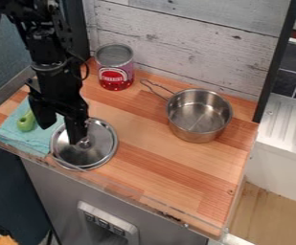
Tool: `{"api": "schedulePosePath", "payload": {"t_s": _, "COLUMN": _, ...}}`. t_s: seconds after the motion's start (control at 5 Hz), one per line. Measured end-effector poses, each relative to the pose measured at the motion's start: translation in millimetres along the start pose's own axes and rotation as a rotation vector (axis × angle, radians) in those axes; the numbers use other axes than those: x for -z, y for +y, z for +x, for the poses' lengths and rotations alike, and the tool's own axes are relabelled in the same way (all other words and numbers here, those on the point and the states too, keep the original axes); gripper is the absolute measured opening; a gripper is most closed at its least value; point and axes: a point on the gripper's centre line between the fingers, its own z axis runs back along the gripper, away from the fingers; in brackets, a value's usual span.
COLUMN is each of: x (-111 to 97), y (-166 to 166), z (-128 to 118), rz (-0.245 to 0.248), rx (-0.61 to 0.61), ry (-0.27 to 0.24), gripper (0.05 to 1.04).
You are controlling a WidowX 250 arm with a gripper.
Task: Move the silver pan to the lower right side of the table
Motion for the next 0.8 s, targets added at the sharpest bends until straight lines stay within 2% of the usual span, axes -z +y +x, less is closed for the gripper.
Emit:
{"api": "schedulePosePath", "payload": {"t_s": 0.2, "x": 6, "y": -3, "z": -1, "rz": -0.017, "rx": -0.003, "ry": 0.019, "gripper": 1.001}}
{"api": "schedulePosePath", "payload": {"t_s": 0.4, "x": 2, "y": -43, "z": 27, "rz": -0.045, "rx": 0.099, "ry": -0.003, "gripper": 1.001}}
{"api": "schedulePosePath", "payload": {"t_s": 0.6, "x": 0, "y": -89, "z": 64, "rz": -0.067, "rx": 0.248, "ry": -0.021, "gripper": 1.001}}
{"api": "schedulePosePath", "payload": {"t_s": 0.8, "x": -9, "y": -141, "z": 99, "rz": -0.094, "rx": 0.457, "ry": -0.073, "gripper": 1.001}}
